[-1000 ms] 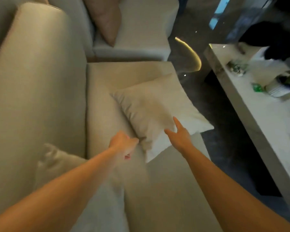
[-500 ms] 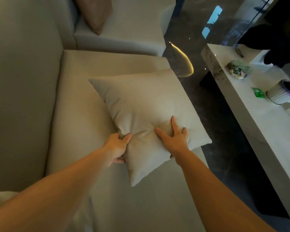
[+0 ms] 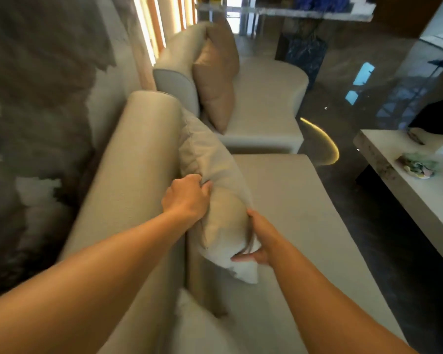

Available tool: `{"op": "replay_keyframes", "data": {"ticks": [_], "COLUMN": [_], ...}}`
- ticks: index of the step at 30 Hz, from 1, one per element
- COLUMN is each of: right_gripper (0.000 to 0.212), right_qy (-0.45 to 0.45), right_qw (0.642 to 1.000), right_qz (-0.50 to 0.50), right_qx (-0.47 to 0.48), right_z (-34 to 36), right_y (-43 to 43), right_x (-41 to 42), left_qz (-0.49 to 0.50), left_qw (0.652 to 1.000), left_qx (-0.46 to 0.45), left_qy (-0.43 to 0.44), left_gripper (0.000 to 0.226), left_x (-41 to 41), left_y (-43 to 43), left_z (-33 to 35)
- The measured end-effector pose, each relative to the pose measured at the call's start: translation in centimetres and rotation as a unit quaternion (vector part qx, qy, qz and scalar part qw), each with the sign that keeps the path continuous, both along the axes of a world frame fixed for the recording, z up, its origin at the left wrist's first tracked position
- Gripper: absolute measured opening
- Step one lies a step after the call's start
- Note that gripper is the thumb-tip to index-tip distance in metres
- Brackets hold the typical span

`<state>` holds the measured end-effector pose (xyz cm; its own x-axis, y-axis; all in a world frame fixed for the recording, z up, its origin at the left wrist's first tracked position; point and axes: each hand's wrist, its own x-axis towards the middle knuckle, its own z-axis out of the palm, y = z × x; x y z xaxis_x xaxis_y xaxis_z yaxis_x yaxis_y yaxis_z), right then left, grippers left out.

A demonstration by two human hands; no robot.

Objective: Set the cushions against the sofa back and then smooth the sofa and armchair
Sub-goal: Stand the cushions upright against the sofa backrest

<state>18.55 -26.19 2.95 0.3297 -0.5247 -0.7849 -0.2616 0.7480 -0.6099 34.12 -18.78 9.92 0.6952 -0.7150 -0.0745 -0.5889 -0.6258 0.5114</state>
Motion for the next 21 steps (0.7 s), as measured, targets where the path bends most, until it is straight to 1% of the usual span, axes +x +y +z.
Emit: {"op": "replay_keyframes", "data": {"ticks": [1,3,5,7,9,11,12,13,14,15,16,17,19,21], "right_gripper": [0.06,0.071,0.069,0.065,0.06,0.053,0.045,0.034,0.023,0.023,0.032,0.038,0.048,0.051], "right_qy": [-0.002,0.022,0.038,0.035,0.033,0.022,0.026,0.039,0.059,0.082,0.102,0.115,0.131,0.136], "right_qw": [1.0,1.0,0.999,0.998,0.993,0.984,0.978,0.965,0.945,0.916,0.886,0.862,0.826,0.793], "right_qz": [0.003,-0.005,-0.01,0.01,0.065,0.122,0.151,0.187,0.229,0.268,0.298,0.327,0.382,0.442], "right_qx": [0.01,0.012,-0.012,-0.056,-0.095,-0.127,-0.144,-0.178,-0.227,-0.286,-0.339,-0.369,-0.394,-0.397], "right_z": [0.6,1.6,2.5,3.6,5.1,6.7,7.5,8.6,9.6,9.8,9.4,9.4,10.2,10.4], "right_y": [1.7,4.6,6.7,8.2,9.8,12.1,13.4,15.2,17.0,18.2,19.1,20.2,23.5,27.1], "right_x": [1.9,4.5,5.2,4.4,2.9,0.8,-0.2,-1.8,-3.6,-4.4,-4.7,-5.9,-10.4,-15.7], "left_qz": [0.004,-0.003,-0.036,-0.081,-0.114,-0.134,-0.139,-0.142,-0.142,-0.145,-0.151,-0.155,-0.151,-0.141], "left_qw": [0.999,0.995,0.991,0.989,0.986,0.985,0.985,0.985,0.983,0.979,0.97,0.959,0.939,0.923], "left_qx": [0.032,0.094,0.101,0.078,0.064,0.059,0.071,0.085,0.108,0.144,0.19,0.232,0.298,0.345], "left_qy": [0.007,0.04,0.076,0.095,0.104,0.086,0.071,0.054,0.033,0.002,-0.031,-0.056,-0.086,-0.1], "left_gripper": [0.04,0.058,0.069,0.064,0.058,0.053,0.049,0.045,0.041,0.037,0.035,0.035,0.036,0.036], "left_x": [1.5,3.2,2.9,1.6,-0.2,-2.2,-3.0,-4.4,-5.8,-6.3,-6.3,-7.0,-10.2,-14.6], "left_y": [1.4,4.1,6.4,8.2,10.0,11.7,12.7,14.3,16.1,17.4,18.3,20.0,25.0,30.7], "left_z": [0.8,1.9,2.3,2.5,2.7,3.4,3.9,4.6,5.5,5.9,6.0,6.4,7.6,8.4]}}
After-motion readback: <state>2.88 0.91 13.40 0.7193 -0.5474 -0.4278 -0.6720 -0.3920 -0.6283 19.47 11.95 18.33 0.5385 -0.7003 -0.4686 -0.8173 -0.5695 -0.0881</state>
